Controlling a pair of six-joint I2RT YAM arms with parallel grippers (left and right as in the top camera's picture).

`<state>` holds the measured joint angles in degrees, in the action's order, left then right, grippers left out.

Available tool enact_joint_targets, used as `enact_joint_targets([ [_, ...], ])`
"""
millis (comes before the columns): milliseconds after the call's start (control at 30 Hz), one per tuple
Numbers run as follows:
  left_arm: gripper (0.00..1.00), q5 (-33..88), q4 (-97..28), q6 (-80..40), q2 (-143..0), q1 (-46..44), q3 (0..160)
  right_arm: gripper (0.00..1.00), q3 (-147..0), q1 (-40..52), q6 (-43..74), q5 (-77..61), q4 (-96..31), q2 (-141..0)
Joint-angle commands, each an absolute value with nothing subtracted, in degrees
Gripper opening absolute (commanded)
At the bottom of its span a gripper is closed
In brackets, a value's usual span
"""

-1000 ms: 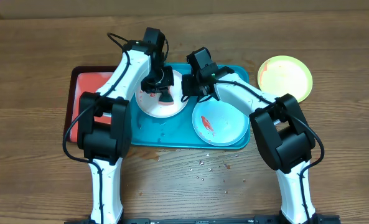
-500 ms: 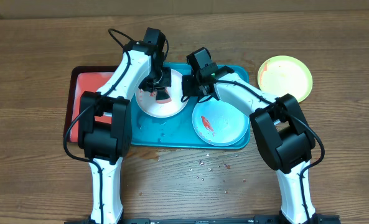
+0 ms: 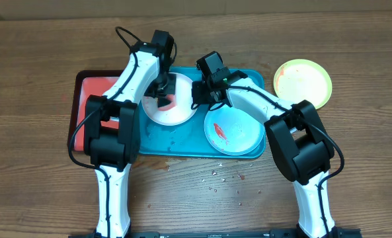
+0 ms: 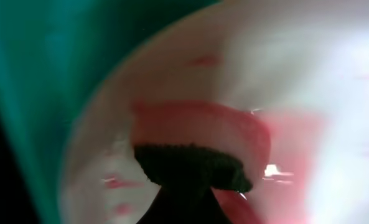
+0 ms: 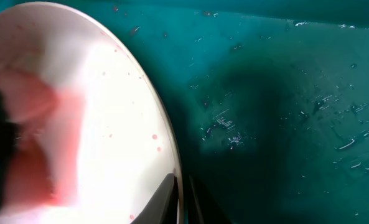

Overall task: Clean dirty plates on tray and stack at the side
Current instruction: 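Scrub the white plate with the sponge while the right gripper holds it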

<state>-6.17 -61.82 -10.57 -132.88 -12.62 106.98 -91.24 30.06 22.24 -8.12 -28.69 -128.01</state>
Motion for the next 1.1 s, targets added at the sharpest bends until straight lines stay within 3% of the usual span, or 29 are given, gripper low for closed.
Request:
enact_joint_targets([
  [0, 0.04, -19.9, -64.79, -9.43, -136.7, -9.39, 107.98, 0.08, -91.07, 29.67, 22.02, -6.02, -29.93, -129.19],
  [200, 0.04, -17.21, -68.73, -11.38, -136.7, -9.58, 115.02, 0.08, -91.07, 29.67, 22.02, -6.0, -29.93, -129.19],
  [433, 0.04, 9.34, -66.52, -5.15, -136.86, -9.82, 117.3, 0.08, -91.07, 29.67, 22.02, -6.0, -29.91, -129.19],
  [633, 0.04, 16.88, -63.53, -5.32, -138.39, -10.2, 117.01, 0.08, -91.07, 29.67, 22.04, -6.0, -29.26, -129.19],
  [800, 0.04, 14.26, -62.87, -5.13, -140.77, -10.68, 116.95, 0.08, -91.07, 29.67, 22.02, -6.0, -28.91, -129.19],
  [1067, 0.04, -11.81, -66.48, -13.1, -141.82, -9.13, 117.12, 0.08, -91.07, 29.67, 22.02, -6.0, -29.28, -129.19],
])
